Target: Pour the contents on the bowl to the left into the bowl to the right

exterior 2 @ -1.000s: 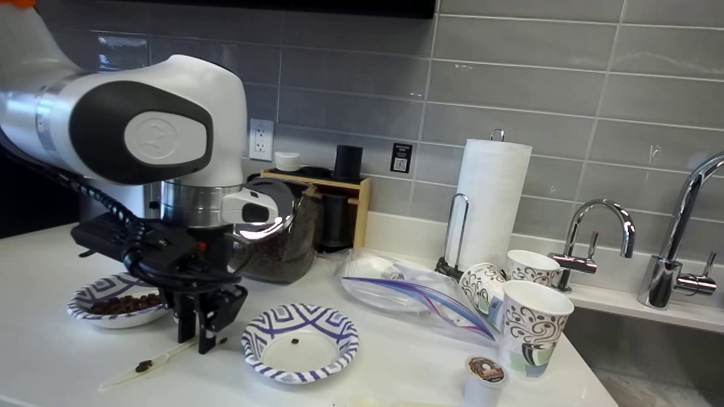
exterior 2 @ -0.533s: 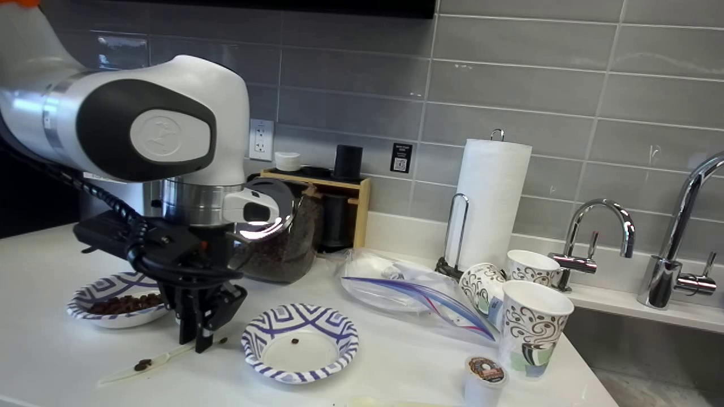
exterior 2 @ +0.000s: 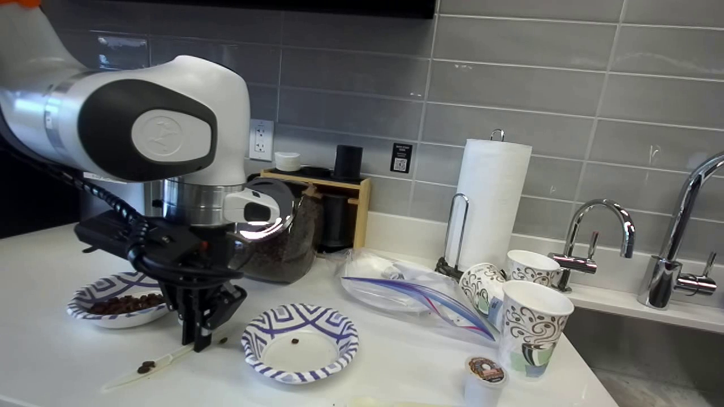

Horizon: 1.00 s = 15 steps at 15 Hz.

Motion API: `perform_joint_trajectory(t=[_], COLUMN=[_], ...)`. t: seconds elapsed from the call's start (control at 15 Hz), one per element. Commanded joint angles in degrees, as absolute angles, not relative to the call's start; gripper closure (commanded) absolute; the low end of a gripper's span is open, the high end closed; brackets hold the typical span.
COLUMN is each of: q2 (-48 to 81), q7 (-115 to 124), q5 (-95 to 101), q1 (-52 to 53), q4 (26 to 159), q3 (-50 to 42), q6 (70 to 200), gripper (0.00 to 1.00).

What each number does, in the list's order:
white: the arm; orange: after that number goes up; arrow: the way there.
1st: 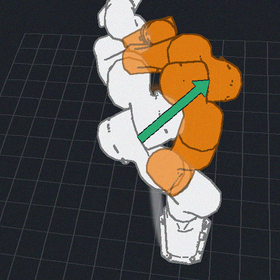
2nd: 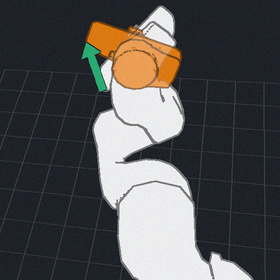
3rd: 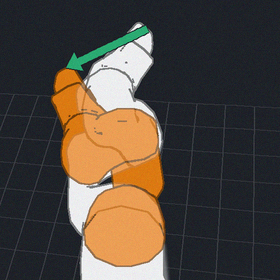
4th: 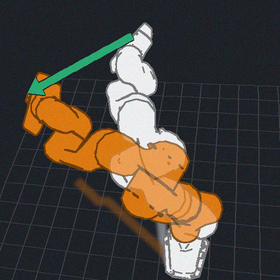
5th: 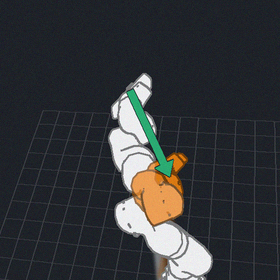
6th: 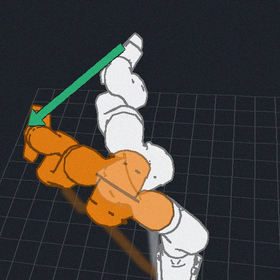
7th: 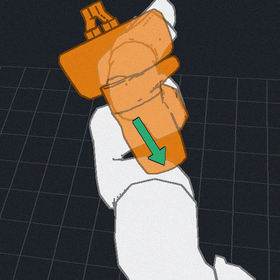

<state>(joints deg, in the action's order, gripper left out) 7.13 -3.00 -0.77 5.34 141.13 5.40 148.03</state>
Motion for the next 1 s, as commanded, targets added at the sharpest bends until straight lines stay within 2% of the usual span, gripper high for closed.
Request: perform_joint_trajectory(t=[0.0, 0.67, 0.73, 0.93], q2=[8.25, 8.47, 8.50, 8.39], q7=[-1.10, -0.41, -0.34, -0.37], q5=[0.59, 0.89, 0.87, 0.75], q1=[5.80, 5.93, 5.97, 6.00], q4=[140.04, 139.87, 139.84, 139.84], q3=[5.45, 5.48, 5.50, 5.52], q6=[146.02, 145.81, 145.77, 145.63], gripper=[0.83, 0.92, 0.96, 0.97])
